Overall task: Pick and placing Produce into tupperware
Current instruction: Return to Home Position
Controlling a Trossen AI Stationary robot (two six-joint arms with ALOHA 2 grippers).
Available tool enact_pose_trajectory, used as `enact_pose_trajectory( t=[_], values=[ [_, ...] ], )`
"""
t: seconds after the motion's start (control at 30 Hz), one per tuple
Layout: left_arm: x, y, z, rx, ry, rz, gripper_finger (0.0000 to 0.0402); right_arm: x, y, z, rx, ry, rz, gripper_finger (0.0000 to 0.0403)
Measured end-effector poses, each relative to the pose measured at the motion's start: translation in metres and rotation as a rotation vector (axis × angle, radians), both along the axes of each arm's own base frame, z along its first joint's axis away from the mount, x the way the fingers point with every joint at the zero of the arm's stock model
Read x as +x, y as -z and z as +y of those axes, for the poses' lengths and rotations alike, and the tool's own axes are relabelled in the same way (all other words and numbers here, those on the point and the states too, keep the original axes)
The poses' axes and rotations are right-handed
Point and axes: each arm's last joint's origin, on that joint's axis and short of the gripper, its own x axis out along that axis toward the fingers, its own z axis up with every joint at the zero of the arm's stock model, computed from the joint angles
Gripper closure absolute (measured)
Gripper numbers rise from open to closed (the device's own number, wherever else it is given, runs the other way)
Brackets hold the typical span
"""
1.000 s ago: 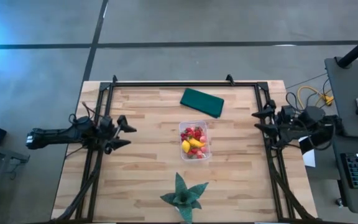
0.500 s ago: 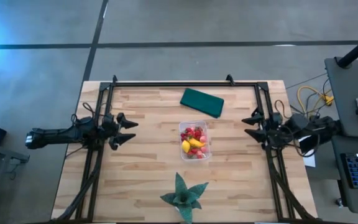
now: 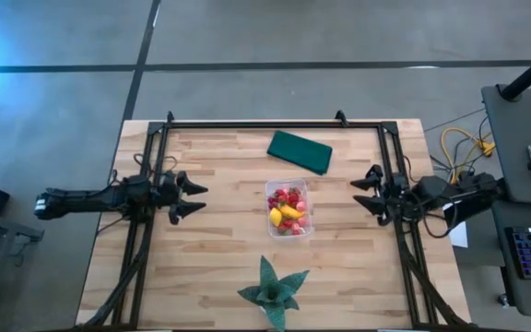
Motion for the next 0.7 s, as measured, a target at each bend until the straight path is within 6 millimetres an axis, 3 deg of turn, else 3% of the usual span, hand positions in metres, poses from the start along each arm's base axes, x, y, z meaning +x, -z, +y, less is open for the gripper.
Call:
enact_pose_trajectory(
  t=[0.37, 0.7],
  values=[
    [0.003, 0.006, 0.0, -0.003, 0.0, 0.065, 0.0107, 0.003, 0.013, 0.0, -0.28, 0.079, 0.16, 0.0174],
    [0.005, 0.009, 0.0, -0.004, 0.0, 0.1, 0.0107, 0.003, 0.013, 0.0, -0.111, 0.045, 0.148, 0.0174]
  ],
)
